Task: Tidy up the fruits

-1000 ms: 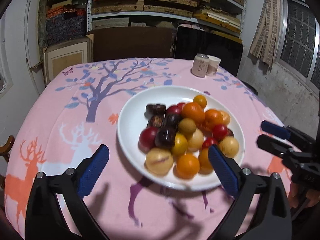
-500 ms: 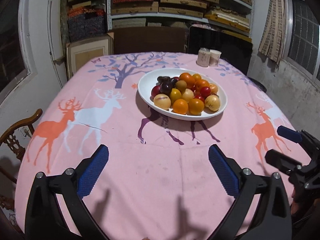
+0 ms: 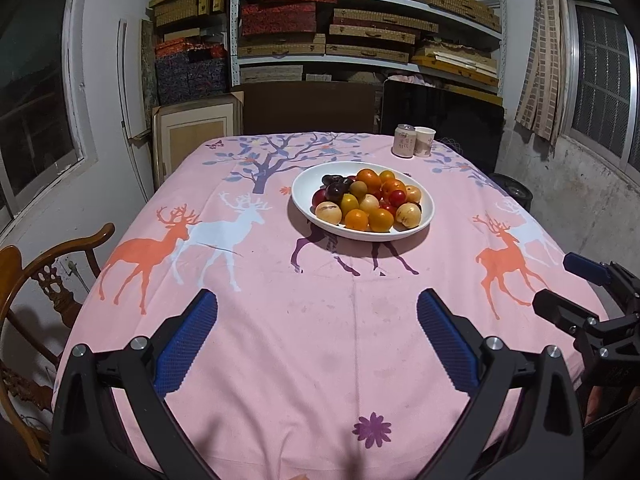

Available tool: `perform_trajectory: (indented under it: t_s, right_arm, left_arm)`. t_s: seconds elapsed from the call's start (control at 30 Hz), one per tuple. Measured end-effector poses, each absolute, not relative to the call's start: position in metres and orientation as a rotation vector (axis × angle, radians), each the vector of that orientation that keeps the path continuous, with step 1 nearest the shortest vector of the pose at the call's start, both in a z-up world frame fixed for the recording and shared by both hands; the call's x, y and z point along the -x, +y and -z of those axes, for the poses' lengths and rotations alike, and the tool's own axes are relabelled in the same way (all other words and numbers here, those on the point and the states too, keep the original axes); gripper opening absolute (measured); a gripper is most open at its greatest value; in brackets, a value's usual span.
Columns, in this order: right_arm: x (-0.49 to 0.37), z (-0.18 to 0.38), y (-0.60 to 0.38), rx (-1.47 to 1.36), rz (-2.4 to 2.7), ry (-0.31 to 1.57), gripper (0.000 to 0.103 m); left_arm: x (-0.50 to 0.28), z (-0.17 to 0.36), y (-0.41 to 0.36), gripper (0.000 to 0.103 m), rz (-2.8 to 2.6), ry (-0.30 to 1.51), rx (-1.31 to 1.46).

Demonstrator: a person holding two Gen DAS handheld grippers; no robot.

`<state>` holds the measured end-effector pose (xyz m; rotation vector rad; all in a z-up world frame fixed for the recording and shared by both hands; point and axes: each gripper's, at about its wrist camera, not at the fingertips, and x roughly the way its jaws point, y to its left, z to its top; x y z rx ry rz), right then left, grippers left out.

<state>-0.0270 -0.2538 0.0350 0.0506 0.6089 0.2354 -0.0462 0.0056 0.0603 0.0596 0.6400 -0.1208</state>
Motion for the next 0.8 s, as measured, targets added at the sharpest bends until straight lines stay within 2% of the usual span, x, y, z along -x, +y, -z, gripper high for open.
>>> perform_trajectory:
  t_s: [0.47, 0.8]
  right_arm:
    - [0.037, -0.035, -0.263, -0.081, -0.222, 0.594, 0.099]
    - [0.036, -0.031, -0.263, -0.098, -0.223, 0.608, 0.099]
  left_arm:
    - [0.06, -0.068, -0.007, 0.098, 0.106, 0.564, -0.141]
    - [0.051, -0.059, 0.0, 0.098, 0.071, 0.606, -0.116]
